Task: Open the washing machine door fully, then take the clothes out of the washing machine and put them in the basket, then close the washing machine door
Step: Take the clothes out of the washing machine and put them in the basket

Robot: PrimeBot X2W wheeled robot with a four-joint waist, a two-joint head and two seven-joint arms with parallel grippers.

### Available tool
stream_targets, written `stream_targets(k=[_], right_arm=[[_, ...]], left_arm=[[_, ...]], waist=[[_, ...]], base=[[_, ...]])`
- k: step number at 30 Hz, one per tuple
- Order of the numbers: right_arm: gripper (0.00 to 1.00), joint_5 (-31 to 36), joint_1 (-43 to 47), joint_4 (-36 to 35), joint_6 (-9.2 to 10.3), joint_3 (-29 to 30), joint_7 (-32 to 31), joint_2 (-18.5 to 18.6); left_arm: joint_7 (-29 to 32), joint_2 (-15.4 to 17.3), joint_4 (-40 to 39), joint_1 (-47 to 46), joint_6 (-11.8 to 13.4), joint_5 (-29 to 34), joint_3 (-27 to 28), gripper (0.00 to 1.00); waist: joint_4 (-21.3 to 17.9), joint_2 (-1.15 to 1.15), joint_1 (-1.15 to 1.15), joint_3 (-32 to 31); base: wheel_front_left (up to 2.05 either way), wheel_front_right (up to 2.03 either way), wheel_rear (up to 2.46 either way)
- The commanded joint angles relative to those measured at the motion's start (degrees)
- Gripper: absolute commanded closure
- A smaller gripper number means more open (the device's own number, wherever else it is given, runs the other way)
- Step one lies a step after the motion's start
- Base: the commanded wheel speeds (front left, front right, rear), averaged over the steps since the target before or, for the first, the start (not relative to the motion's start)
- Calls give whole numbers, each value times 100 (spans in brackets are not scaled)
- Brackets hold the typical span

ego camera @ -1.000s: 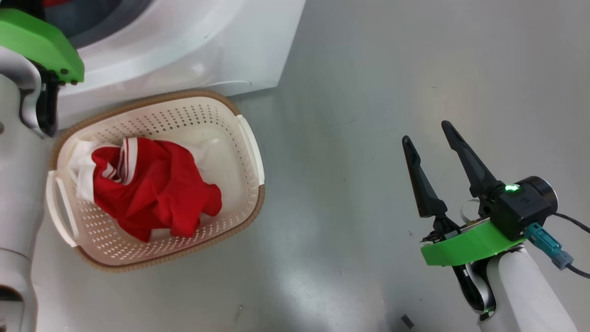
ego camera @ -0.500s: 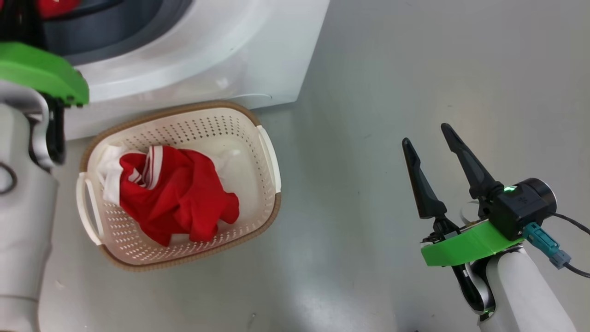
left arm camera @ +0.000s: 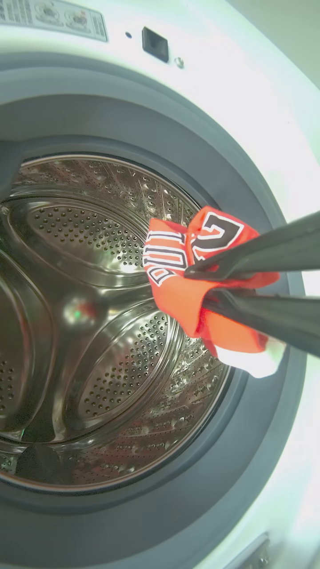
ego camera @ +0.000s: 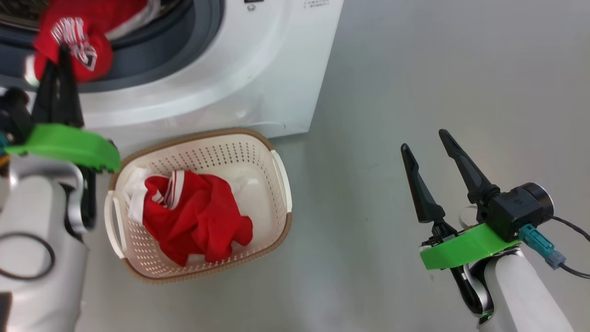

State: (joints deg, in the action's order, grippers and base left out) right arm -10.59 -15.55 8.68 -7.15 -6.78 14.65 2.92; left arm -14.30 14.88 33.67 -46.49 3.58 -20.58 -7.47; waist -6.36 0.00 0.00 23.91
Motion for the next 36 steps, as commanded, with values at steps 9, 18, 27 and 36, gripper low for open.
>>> stream_targets(k=[9,18,27,36], right_arm=[[0,-42,250,-24,-34,-133,35,-4],[0,-60,496,96,-34,-126,35,-4],[0,-95,618,139,-34,-152,35,-4],[0,-136,648,166,-34,-176,35,-4]], left_arm=[[-70,-4,-893,1100,34,218,338,100],[-70,-256,-1679,2118,103,342,383,100],[-12,-375,-2336,2834,171,357,262,100],[143,-427,-2663,3194,225,221,229,100]], waist=[[156,0,0,-677],[301,0,0,-1254],[333,0,0,-1577],[305,0,0,-1619]], base=[[0,0,0],[0,0,0],[0,0,0],[0,0,0]])
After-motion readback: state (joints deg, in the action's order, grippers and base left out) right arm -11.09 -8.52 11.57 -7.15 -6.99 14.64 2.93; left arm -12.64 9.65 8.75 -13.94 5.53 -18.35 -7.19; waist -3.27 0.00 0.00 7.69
